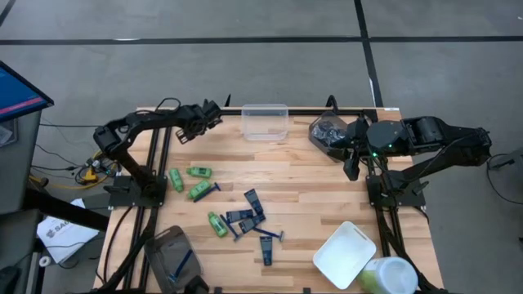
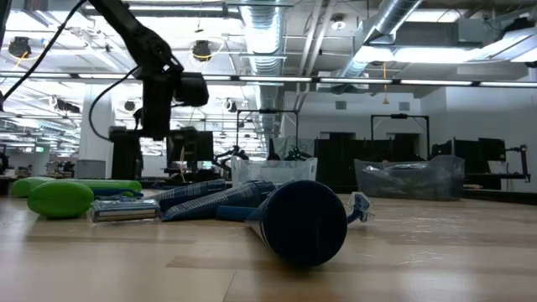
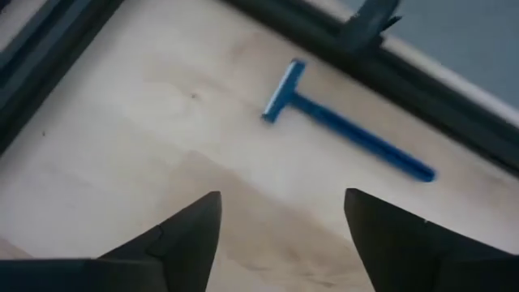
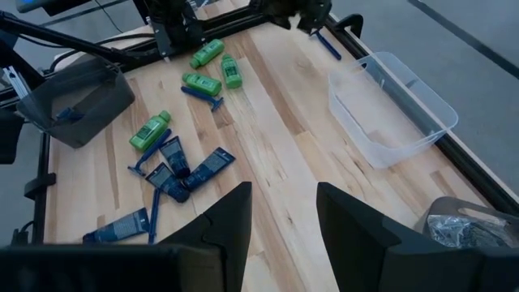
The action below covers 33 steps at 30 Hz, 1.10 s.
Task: Pick & Place Travel size toiletries
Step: Put the blue razor into the bottom black bin
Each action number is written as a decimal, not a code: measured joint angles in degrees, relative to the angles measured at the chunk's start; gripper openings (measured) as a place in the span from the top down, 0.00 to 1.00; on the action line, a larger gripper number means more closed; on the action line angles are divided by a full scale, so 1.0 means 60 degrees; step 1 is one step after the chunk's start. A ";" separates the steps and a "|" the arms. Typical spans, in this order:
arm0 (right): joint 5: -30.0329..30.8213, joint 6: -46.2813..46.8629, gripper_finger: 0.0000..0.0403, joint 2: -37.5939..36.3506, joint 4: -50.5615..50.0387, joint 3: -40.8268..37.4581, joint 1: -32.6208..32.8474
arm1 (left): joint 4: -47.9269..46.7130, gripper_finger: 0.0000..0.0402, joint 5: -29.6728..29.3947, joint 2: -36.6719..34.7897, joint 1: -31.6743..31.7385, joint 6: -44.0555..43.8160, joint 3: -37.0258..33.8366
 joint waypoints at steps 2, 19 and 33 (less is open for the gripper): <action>0.0004 -0.0190 0.67 0.0000 0.0002 0.0000 0.0000 | 0.0272 0.34 0.0075 0.0000 0.0066 -0.0108 -0.0367; 0.0007 -0.1302 0.68 0.0395 0.1627 0.0011 -0.1379 | 0.1816 0.41 0.0669 0.0000 0.0627 0.0367 -0.0821; -0.1989 -0.3662 0.99 0.6039 0.4226 0.2408 -0.3770 | 0.1612 0.81 0.0910 -0.3628 -0.0732 0.2731 -0.0836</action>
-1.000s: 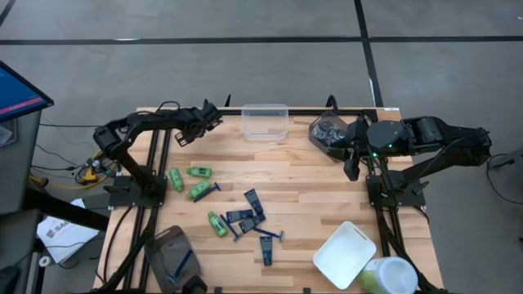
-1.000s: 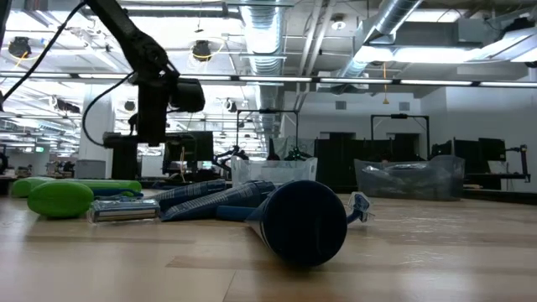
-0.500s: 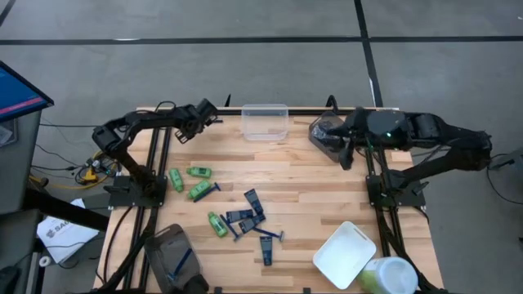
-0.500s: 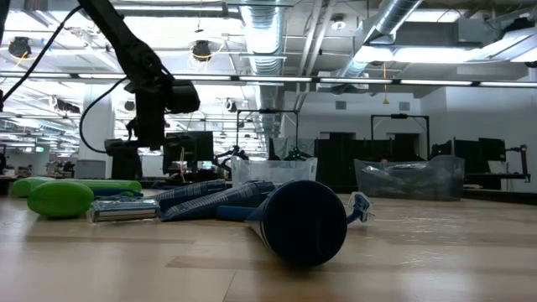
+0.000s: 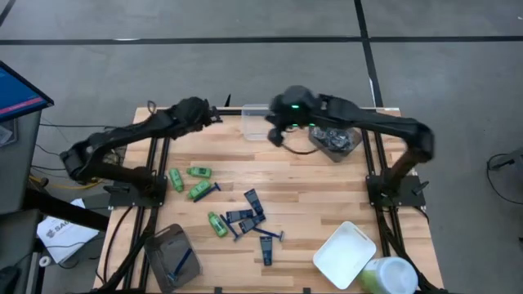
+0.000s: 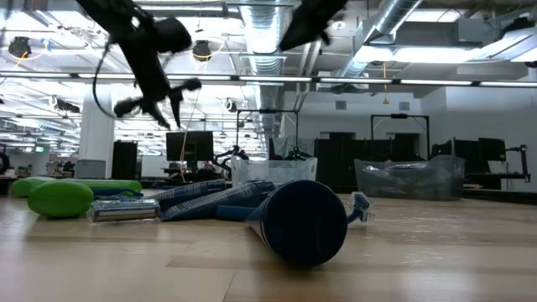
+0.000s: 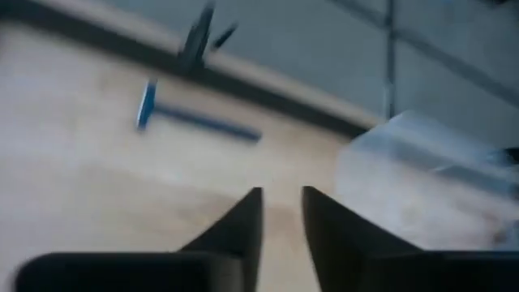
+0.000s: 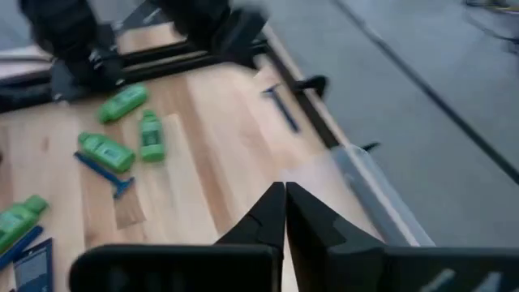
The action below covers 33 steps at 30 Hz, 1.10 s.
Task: Pick & Place Travel size toiletries
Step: Put the blue razor into the bottom black bin
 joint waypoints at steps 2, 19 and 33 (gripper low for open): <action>-0.0387 -0.0120 0.99 0.0789 -0.0240 0.0769 -0.0046 | 0.0000 0.92 -0.0527 -0.0520 0.0011 0.0526 0.0000; -0.0754 -0.0191 1.00 0.0803 -0.3608 0.3272 0.0404 | -0.0844 1.00 -0.1266 0.1516 0.1484 0.2167 -0.0007; -0.0677 -0.0190 1.00 0.0048 -0.4349 0.3253 0.0413 | 0.0096 1.00 0.1523 0.1179 0.0959 0.4621 -0.1761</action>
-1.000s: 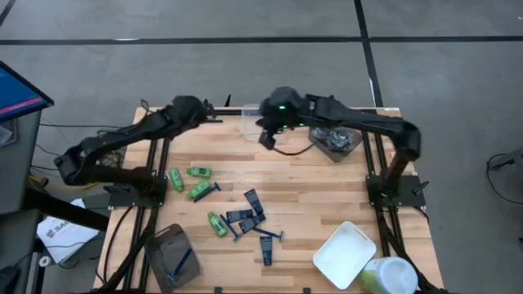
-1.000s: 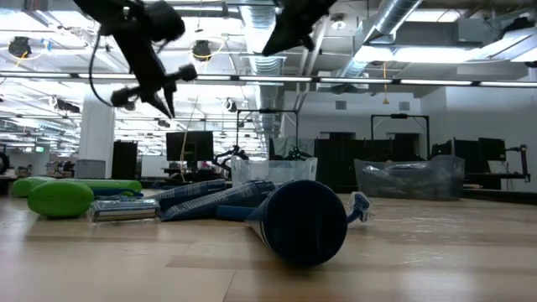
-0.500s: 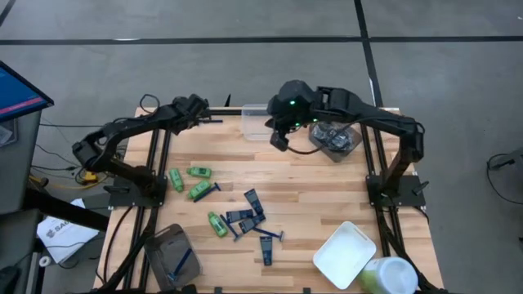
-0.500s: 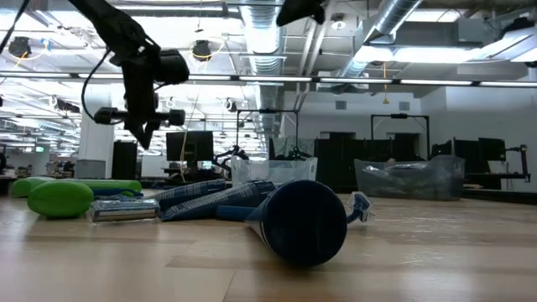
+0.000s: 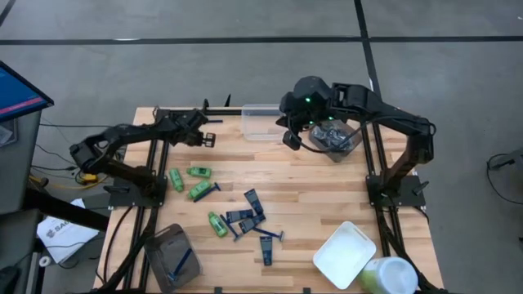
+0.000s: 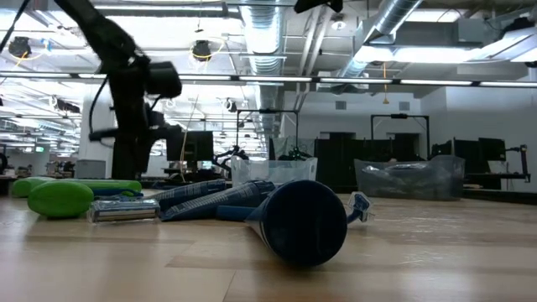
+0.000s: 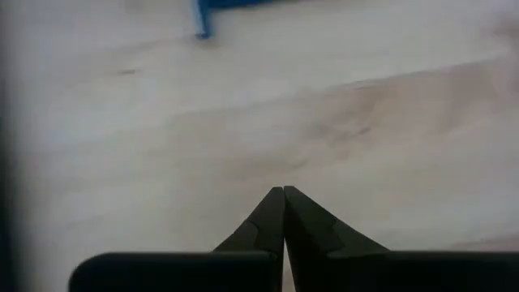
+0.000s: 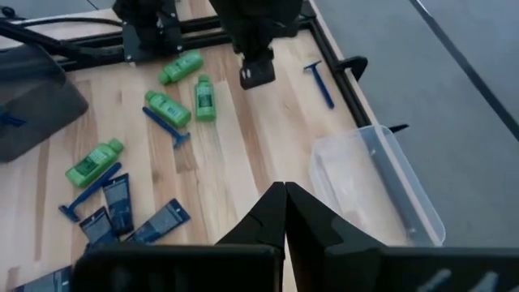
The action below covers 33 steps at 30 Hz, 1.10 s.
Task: Pick & Place Travel size toiletries
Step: Put the blue razor into the bottom black bin
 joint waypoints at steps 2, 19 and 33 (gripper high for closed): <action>0.0000 -0.0004 1.00 -0.0044 0.0054 0.0007 0.0002 | 0.1098 1.00 0.0497 -0.0006 0.0013 -0.0004 -0.0476; -0.0002 0.0351 1.00 -0.0033 0.0101 0.0007 0.0111 | 0.3133 1.00 -0.0681 0.0107 0.0920 -0.1728 -0.1117; -0.0006 0.0402 1.00 -0.0033 0.0099 0.0007 0.0192 | 0.5496 1.00 -0.0270 0.0070 0.0585 -0.3592 -0.0464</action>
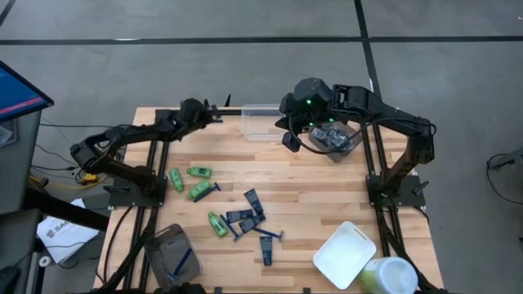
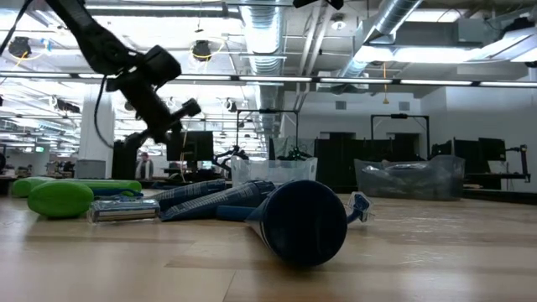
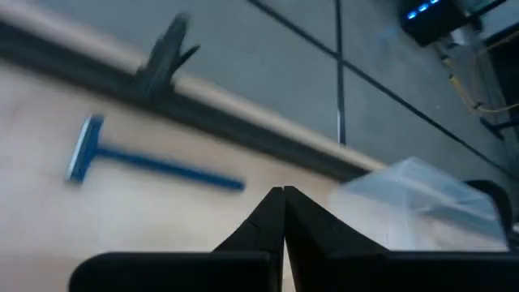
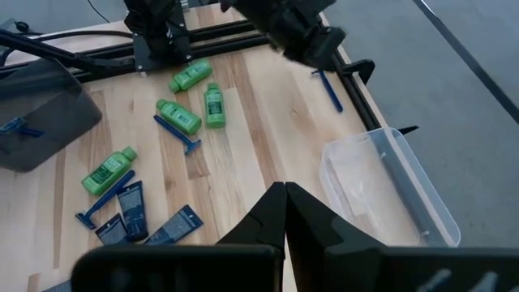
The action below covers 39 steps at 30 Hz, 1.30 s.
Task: Pick & Place Travel size toiletries
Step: Put the blue razor into the bottom black bin
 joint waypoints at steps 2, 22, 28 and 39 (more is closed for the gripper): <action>0.0002 -0.0005 1.00 0.0000 -0.0002 0.0000 0.0000 | -0.0563 1.00 -0.0110 0.0000 0.0199 0.0220 0.0477; -0.0001 -0.0034 1.00 0.0004 -0.0140 0.0000 0.0000 | -0.4525 1.00 0.0487 0.0511 0.2747 0.4857 0.2872; -0.0001 -0.0026 1.00 0.0004 -0.0133 0.0000 0.0000 | -0.4556 1.00 0.1123 0.1759 0.2736 0.5168 0.2851; -0.0005 -0.0016 1.00 0.0004 -0.0137 0.0000 0.0000 | -0.4615 1.00 0.0916 0.1871 0.2912 0.5833 0.4204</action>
